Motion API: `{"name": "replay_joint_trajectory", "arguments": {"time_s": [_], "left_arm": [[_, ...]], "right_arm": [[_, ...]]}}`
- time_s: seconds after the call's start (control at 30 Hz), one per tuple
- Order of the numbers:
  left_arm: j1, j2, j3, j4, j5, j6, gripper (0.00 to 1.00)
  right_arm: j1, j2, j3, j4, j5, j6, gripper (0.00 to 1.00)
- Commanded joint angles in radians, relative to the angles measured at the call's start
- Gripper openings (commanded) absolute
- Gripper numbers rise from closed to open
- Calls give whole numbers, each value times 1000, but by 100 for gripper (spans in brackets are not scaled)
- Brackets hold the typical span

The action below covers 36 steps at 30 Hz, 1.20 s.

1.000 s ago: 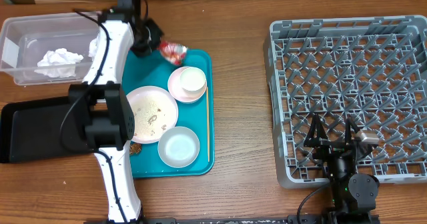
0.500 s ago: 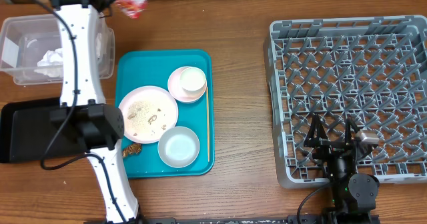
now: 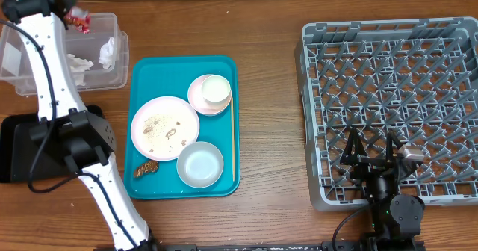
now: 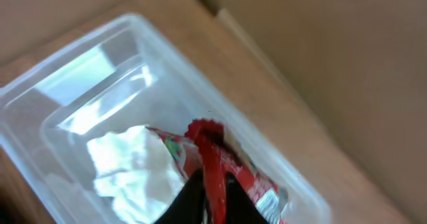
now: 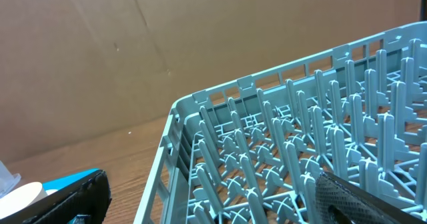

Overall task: Sort waste into correct bins and load items into the dishwasher
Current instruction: 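Lift the red wrapper and drop it into the clear bin, then lower the left gripper onto the brown food scrap and grasp it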

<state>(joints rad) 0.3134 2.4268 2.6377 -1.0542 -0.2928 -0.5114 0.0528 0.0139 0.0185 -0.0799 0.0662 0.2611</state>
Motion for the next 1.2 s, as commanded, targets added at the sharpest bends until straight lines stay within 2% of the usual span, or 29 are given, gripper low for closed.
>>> {"name": "replay_joint_trajectory", "arguments": {"time_s": [0.0,0.03,0.23,0.33,0.47,0.53,0.63,0.77,0.9,1.07,1.13,1.17], "left_arm": [[28,54,0,-21,-25,18,58],[41,55,0,-33,-25,18,100],[62,28,2,-123,11,1,100],[60,-15,3,-170,140,-13,100],[47,-117,3,-176,388,-12,100],[41,-170,3,-177,449,-13,100],[34,-274,3,-198,443,-16,100],[34,-418,3,-264,348,-16,100],[34,-525,3,-405,259,-16,100],[32,-582,3,-633,260,-37,100],[32,-607,-14,-636,311,58,100],[32,-620,-22,-636,313,62,100]], "right_arm": [[-3,-11,-10,4,-1,-3,100],[-3,-11,-10,4,-1,-3,100],[-3,-11,-10,4,-1,-3,100],[-3,-11,-10,4,-1,-3,100],[-3,-11,-10,4,-1,-3,100],[-3,-11,-10,4,-1,-3,100],[-3,-11,-10,4,-1,-3,100],[-3,-11,-10,4,-1,-3,100],[-3,-11,-10,4,-1,-3,100],[-3,-11,-10,4,-1,-3,100],[-3,-11,-10,4,-1,-3,100],[-3,-11,-10,4,-1,-3,100]]}}
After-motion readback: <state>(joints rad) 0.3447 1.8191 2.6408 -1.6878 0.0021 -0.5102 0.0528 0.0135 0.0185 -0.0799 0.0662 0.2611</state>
